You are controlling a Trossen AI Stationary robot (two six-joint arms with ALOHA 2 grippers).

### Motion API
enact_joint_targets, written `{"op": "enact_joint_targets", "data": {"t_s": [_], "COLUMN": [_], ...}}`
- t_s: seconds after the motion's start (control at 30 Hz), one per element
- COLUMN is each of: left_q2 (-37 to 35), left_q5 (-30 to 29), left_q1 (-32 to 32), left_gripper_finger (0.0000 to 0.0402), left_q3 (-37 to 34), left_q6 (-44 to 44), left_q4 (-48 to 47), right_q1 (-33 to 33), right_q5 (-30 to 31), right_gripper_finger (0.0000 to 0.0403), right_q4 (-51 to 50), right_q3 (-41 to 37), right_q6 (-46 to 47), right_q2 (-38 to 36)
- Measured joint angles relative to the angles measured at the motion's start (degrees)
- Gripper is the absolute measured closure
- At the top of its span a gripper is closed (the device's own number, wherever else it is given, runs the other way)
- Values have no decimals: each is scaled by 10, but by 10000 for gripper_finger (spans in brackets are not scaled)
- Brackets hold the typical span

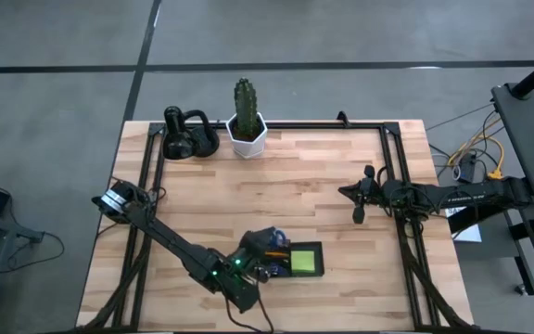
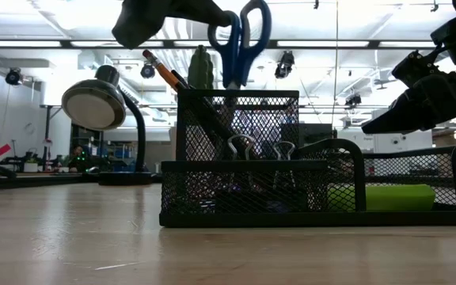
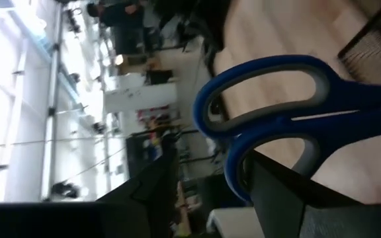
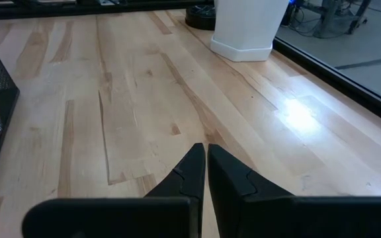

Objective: Pick and place office supplies into organizer
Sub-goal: Put the blue scissor into the desk organizer

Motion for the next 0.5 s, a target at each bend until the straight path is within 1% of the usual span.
{"op": "enact_joint_targets", "data": {"t_s": [0.13,0.23,0.43,0.5], "left_q2": [0,0,0,0], "left_q5": [47,50,62,67], "left_q1": [-1,-1,-2,-2], "left_gripper_finger": [244,244,244,244], "left_q3": [-1,-2,-2,-2], "left_q6": [-31,-49,-54,-75], "left_q4": [-1,-1,-1,-3], "right_q1": [0,0,0,0], "right_q5": [0,0,0,0], "right_gripper_finger": [394,394,394,394], "right_q4": [0,0,0,0], "right_q3": [0,0,0,0], "right_q6": [1,0,1,0], "right_q2": [0,0,0,0]}}
